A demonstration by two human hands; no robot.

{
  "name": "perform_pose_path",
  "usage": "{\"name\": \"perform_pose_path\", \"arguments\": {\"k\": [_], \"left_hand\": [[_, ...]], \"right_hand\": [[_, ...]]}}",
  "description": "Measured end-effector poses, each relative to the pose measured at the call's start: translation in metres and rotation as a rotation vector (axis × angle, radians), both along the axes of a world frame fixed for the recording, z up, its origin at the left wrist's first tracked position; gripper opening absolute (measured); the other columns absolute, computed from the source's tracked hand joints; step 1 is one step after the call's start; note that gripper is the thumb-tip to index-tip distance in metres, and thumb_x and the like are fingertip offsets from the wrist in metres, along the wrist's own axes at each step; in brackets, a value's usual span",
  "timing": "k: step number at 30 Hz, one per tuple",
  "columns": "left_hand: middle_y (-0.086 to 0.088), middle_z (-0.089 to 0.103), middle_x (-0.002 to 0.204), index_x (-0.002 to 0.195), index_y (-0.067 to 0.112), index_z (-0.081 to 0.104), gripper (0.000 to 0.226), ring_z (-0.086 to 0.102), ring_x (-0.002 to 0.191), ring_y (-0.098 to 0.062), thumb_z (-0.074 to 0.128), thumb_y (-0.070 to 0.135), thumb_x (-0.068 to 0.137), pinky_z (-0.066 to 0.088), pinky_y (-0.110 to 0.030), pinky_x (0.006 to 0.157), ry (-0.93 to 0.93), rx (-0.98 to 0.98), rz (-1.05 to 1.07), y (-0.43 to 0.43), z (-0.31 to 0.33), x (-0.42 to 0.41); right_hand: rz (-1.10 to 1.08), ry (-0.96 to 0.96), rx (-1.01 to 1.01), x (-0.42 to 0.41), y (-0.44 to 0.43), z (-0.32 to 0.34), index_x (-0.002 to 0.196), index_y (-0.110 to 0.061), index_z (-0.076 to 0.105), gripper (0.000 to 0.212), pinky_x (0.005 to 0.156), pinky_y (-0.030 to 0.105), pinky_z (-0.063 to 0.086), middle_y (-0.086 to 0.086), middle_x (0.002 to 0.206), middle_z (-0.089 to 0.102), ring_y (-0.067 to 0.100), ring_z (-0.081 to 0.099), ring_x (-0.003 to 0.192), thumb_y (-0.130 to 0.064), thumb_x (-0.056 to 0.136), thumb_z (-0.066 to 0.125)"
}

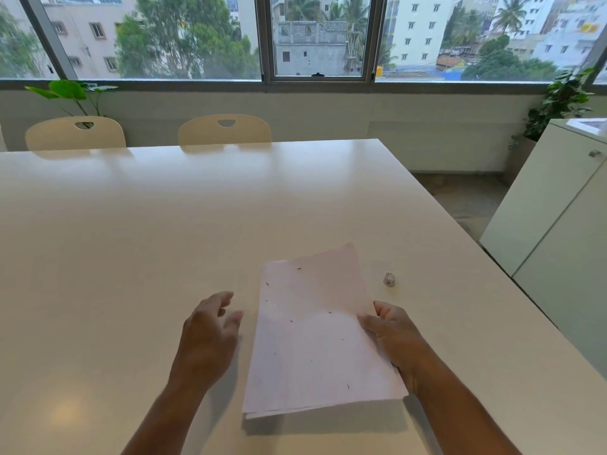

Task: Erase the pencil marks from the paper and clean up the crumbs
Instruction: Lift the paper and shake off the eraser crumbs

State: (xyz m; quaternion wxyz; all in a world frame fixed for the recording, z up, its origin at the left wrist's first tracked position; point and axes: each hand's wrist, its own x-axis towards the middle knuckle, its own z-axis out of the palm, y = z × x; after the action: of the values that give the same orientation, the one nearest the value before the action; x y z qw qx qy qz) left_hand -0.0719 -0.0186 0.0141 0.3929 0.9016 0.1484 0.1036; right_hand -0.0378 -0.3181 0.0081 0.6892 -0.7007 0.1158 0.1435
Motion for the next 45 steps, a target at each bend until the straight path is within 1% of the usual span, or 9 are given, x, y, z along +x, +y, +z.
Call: {"name": "perform_pose_path", "arguments": {"k": [4,9,13,17,20,25,31,36,45], "left_hand": [[0.002,0.072,0.119,0.147,0.012,0.060,0.045,0.068,0.113,-0.018,0.064,0.011,0.102,0.049,-0.033,0.105,0.137,-0.331,0.020,-0.007,0.001,-0.017],[-0.015,0.067,0.132,0.154,0.003,0.045,0.055,0.073,0.113,-0.030,0.063,0.000,0.102,0.054,-0.047,0.108,0.222,-0.893,0.065,-0.026,0.012,-0.028],[-0.025,0.064,0.126,0.153,-0.003,0.039,0.057,0.076,0.102,-0.034,0.059,-0.007,0.099,0.059,-0.047,0.093,0.215,-1.106,0.095,-0.029,0.025,-0.028],[-0.020,0.066,0.128,0.151,0.000,0.046,0.054,0.074,0.108,-0.030,0.058,-0.008,0.100,0.058,-0.042,0.097,0.277,-1.009,0.051,-0.040,0.022,-0.031],[-0.014,0.067,0.131,0.153,0.003,0.048,0.054,0.068,0.114,-0.024,0.057,-0.007,0.100,0.054,-0.039,0.105,0.266,-0.962,0.056,-0.048,0.018,-0.035],[-0.012,0.068,0.131,0.155,0.004,0.044,0.056,0.067,0.121,-0.025,0.059,-0.003,0.102,0.047,-0.045,0.116,0.234,-0.993,0.043,-0.059,0.020,-0.039],[-0.020,0.078,0.116,0.130,0.000,0.066,0.034,0.075,0.110,-0.036,0.043,0.020,0.114,0.056,-0.049,0.102,0.282,-1.097,-0.088,-0.076,0.032,-0.041],[-0.010,0.081,0.111,0.123,0.014,0.074,0.035,0.077,0.105,-0.037,0.042,0.005,0.110,0.060,-0.056,0.098,0.318,-0.937,-0.158,-0.093,0.040,-0.030],[-0.001,0.083,0.093,0.120,0.022,0.069,0.030,0.080,0.090,-0.026,0.052,0.001,0.107,0.064,-0.052,0.090,0.132,-0.702,-0.236,-0.141,0.060,0.007]], "right_hand": [[0.036,-0.009,-0.121,0.002,0.005,-0.005,0.105,-0.014,0.078,0.016,0.094,0.061,0.061,0.012,0.100,0.082,0.040,0.078,0.097,-0.016,0.098,0.065],[0.054,-0.084,-0.311,0.004,0.005,-0.006,0.095,-0.012,0.075,0.015,0.065,0.029,0.051,0.007,0.085,0.078,0.020,0.068,0.072,-0.018,0.101,0.062],[0.020,-0.079,-0.267,0.001,-0.011,-0.012,0.101,-0.013,0.076,0.014,0.072,0.034,0.056,0.006,0.090,0.081,0.028,0.076,0.082,-0.018,0.102,0.063],[-0.008,-0.025,-0.129,-0.007,-0.033,-0.014,0.105,-0.011,0.078,0.013,0.096,0.060,0.060,0.016,0.100,0.081,0.043,0.076,0.098,-0.015,0.097,0.068],[-0.042,0.012,-0.038,-0.014,-0.048,-0.014,0.113,-0.004,0.074,0.018,0.105,0.066,0.052,0.022,0.107,0.079,0.049,0.073,0.106,-0.003,0.104,0.058],[-0.065,0.020,0.048,-0.024,-0.060,-0.011,0.120,0.003,0.070,0.022,0.106,0.062,0.052,0.025,0.112,0.078,0.051,0.071,0.112,-0.002,0.105,0.054],[-0.058,-0.006,0.087,-0.030,-0.065,-0.001,0.121,0.000,0.069,0.023,0.085,0.045,0.062,0.023,0.112,0.079,0.040,0.077,0.100,-0.006,0.105,0.054],[-0.081,-0.029,0.057,-0.031,-0.071,0.006,0.122,-0.005,0.071,0.023,0.101,0.053,0.055,0.018,0.113,0.079,0.039,0.076,0.104,-0.010,0.106,0.056],[-0.219,-0.202,-0.164,-0.014,-0.097,0.034,0.110,-0.017,0.074,0.015,0.092,0.037,0.057,0.001,0.104,0.082,0.026,0.075,0.106,-0.017,0.106,0.060]]}}
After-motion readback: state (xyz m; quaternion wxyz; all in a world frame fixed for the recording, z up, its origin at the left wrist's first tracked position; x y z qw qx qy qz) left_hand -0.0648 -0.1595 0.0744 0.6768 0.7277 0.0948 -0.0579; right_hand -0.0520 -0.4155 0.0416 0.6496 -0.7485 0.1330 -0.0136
